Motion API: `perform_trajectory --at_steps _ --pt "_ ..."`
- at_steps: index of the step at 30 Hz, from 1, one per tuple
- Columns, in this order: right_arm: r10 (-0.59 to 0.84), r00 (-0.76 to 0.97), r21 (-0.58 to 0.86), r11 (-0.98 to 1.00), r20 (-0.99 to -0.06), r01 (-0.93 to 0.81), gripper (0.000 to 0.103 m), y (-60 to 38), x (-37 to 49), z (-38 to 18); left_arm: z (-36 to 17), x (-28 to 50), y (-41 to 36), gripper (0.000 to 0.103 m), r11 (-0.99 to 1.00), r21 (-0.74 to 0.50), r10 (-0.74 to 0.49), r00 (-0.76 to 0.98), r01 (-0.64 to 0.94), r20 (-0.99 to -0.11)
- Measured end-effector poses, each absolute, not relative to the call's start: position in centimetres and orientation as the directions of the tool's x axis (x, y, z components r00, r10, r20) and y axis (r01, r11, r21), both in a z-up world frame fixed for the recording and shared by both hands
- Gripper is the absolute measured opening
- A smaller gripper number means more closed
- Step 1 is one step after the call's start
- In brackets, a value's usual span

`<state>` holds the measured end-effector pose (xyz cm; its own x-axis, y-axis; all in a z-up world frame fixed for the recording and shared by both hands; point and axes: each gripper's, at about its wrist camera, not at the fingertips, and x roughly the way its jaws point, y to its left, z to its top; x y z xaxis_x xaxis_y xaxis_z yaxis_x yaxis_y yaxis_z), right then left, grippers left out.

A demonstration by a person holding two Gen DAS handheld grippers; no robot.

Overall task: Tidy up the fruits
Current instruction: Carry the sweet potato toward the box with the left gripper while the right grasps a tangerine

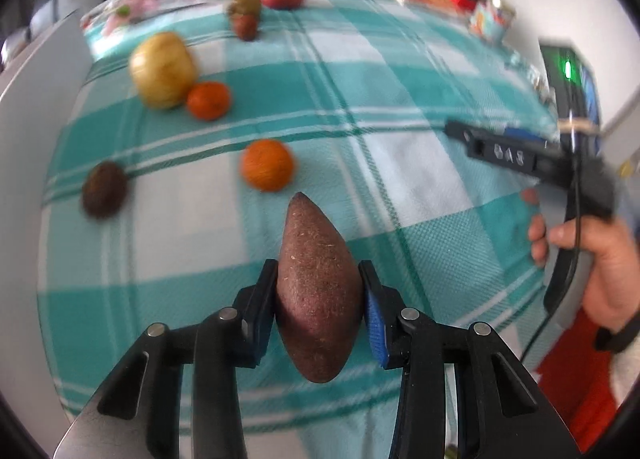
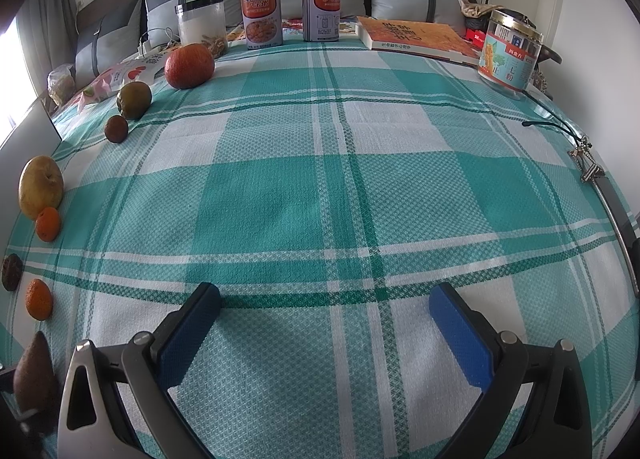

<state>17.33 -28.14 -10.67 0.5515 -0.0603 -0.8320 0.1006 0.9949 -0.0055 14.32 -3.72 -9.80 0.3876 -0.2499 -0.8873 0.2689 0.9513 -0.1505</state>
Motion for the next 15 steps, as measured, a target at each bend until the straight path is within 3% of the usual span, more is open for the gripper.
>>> perform_trajectory --at_steps 2,3,5,8,9,12,14,15 --pt "-0.019 0.563 0.018 0.998 -0.826 0.061 0.094 -28.0 16.4 -9.9 -9.0 13.4 -1.6 0.04 0.957 -0.162 -0.252 0.413 0.241 -0.875" --pt "0.052 0.595 0.064 0.998 -0.802 -0.002 0.085 -27.3 15.3 -8.8 -8.5 12.7 -0.1 0.04 0.96 -0.174 -0.254 0.424 0.217 -0.87" --pt "0.256 0.604 0.165 0.965 -0.755 -0.202 0.084 -24.7 13.5 -6.8 -8.0 11.8 1.7 0.04 0.963 -0.191 -0.257 0.433 0.189 -0.864" --pt "0.476 0.483 0.279 0.861 -0.735 -0.425 0.073 -19.4 12.5 -5.2 -6.8 10.6 4.2 0.04 0.966 -0.21 -0.256 0.456 0.15 -0.852" --pt "0.504 0.446 0.285 0.835 -0.74 -0.471 0.067 -17.1 12.7 -5.0 -6.1 10.1 5.1 0.04 0.965 -0.224 -0.261 0.47 0.134 -0.843" --pt "0.47 0.436 0.209 0.826 -0.767 -0.523 0.063 -12.1 14.0 -5.4 -3.8 8.6 6.7 0.04 0.962 -0.251 -0.27 0.509 0.108 -0.817" --pt "0.438 0.406 0.212 0.844 -0.802 -0.492 0.052 -10.5 15.9 -7.0 -2.4 8.0 7.7 0.04 0.961 -0.261 -0.27 0.531 0.094 -0.803" --pt "0.423 0.384 0.217 0.853 -0.82 -0.475 0.042 -10.1 16.6 -7.7 -1.4 7.5 8.5 0.04 0.959 -0.27 -0.271 0.543 0.084 -0.794"
